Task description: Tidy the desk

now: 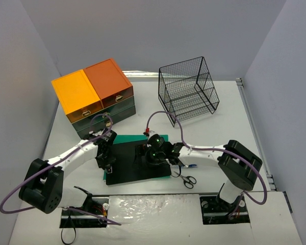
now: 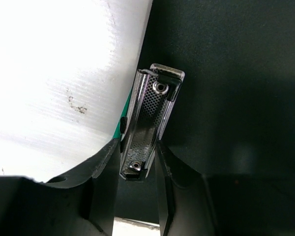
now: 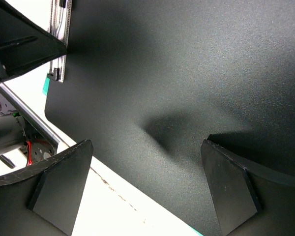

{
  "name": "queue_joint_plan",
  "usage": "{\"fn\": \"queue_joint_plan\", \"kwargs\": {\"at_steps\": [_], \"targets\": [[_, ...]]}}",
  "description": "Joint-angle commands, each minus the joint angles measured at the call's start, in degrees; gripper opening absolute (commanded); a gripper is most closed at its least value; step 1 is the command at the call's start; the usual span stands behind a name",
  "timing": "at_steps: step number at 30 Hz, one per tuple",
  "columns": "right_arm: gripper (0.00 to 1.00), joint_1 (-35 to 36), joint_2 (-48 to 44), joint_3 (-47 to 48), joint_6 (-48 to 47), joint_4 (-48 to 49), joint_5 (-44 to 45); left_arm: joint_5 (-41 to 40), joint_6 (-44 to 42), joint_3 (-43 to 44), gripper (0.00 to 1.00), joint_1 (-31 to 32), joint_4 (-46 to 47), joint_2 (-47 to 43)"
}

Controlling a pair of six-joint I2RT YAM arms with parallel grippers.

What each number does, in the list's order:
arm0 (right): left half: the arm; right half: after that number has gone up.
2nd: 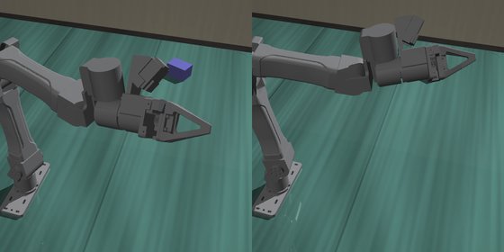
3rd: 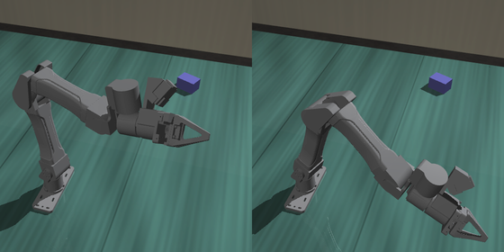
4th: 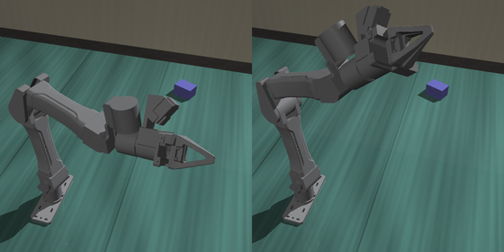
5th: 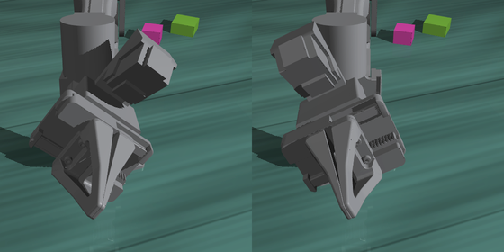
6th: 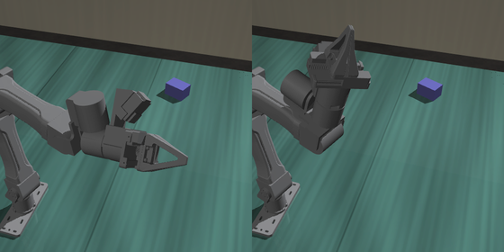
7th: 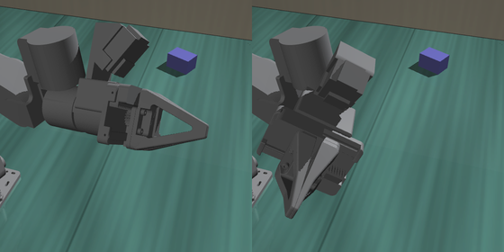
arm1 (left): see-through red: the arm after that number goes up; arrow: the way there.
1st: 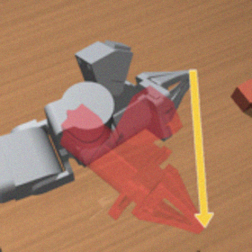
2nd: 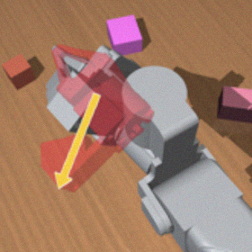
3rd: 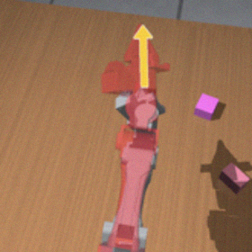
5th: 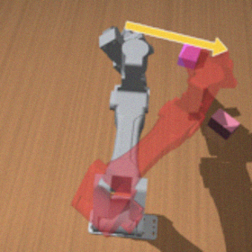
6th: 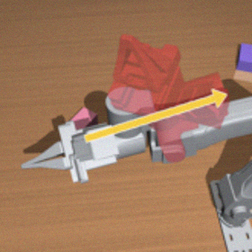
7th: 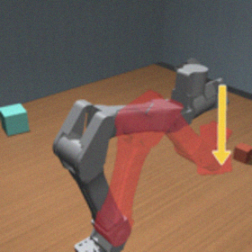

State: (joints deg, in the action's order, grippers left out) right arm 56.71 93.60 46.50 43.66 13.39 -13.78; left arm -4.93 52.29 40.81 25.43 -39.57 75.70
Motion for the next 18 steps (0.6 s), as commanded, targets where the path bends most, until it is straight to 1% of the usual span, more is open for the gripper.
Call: {"fn": "queue_joint_plan", "kwargs": {"at_steps": [1,6,11,15,18], "targets": [[0.89,1.1,0.0,0.0,0.5,-6.1,0.3,0.3,1.6,4.2,0.00,-0.1,-2.3,-2.1],[0.89,1.4,-2.1,0.9,0.3,-7.2,1.6,-0.6,0.5,7.7,0.00,-0.1,-5.3,-4.6],[0.89,2.0,-4.3,3.6,-1.4,-11.1,4.1,-0.6,-0.8,11.0,0.00,-0.1,-7.9,-6.1],[0.90,2.9,-6.8,5.3,-2.7,-13.2,6.9,0.1,-1.8,13.1,0.00,-0.1,-8.5,-6.4],[0.90,4.6,-10.2,5.8,-4.1,-14.7,11.0,0.5,-2.8,15.1,0.00,-0.1,-9.7,-5.6]]}}
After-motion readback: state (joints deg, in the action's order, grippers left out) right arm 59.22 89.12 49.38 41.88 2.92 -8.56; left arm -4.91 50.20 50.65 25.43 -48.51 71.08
